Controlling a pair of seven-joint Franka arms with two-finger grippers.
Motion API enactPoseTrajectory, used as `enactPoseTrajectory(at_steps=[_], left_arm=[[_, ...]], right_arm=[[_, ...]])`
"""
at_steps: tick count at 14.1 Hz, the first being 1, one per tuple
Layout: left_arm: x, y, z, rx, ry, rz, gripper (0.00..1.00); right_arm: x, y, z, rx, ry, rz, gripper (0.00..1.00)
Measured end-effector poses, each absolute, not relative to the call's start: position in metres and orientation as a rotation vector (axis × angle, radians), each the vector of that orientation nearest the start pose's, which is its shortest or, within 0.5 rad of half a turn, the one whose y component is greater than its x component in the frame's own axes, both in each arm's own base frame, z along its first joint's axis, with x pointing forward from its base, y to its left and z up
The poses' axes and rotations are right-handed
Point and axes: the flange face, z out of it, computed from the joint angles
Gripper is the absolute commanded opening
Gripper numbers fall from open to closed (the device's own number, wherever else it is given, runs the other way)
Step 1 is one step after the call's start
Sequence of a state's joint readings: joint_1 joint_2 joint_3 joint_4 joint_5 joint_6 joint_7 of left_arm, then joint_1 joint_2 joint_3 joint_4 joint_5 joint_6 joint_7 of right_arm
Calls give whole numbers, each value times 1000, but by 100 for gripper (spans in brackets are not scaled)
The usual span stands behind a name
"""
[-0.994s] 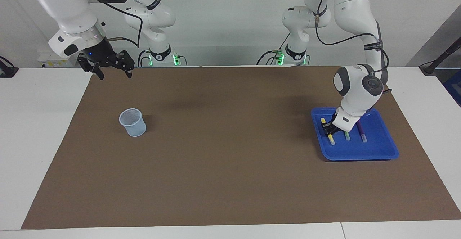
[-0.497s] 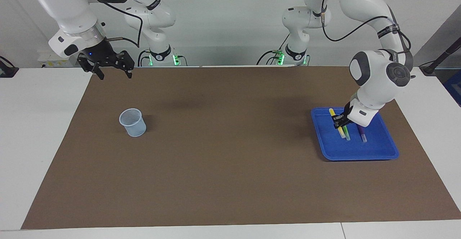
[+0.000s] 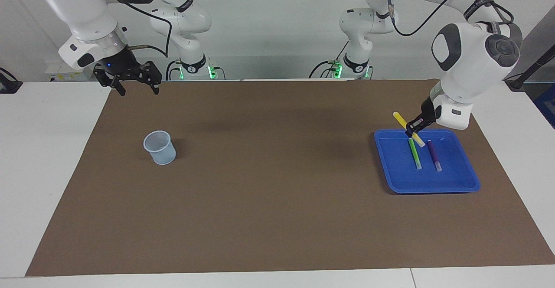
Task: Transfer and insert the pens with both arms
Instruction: 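Lift the yellow pen with the left gripper while the right gripper approaches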
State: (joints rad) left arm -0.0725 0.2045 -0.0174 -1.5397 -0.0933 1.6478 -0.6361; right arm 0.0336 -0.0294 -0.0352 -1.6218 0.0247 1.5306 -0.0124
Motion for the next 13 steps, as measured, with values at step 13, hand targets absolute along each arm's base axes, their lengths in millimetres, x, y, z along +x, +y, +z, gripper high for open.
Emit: enactPoseTrajectory(at_steps=[13], left_arm=[[567,-105,612,-2791,-2018,514,0]], right_arm=[[547,75,629,-2830,-32,-76,100]])
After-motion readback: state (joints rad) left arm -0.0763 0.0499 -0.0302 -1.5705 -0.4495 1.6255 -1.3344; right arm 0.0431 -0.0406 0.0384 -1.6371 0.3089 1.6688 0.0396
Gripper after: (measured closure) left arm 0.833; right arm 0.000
